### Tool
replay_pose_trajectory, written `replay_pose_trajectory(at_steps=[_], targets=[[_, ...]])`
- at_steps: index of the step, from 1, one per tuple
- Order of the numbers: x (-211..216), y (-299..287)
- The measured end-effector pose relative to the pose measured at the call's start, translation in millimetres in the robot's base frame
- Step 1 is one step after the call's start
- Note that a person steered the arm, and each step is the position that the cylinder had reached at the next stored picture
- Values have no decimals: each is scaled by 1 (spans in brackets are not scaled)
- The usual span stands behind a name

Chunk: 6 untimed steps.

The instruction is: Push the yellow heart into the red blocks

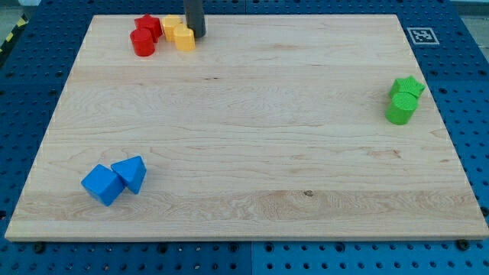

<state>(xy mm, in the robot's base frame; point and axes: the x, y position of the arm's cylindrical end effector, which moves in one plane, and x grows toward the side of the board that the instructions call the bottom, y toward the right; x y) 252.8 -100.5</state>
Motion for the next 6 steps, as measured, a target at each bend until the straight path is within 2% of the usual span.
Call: replay_pose_trajectory(at_steps=[2,3,4,5,6], targets=[[-2,-19],[1,13],[32,21],[47,10],[35,-28]])
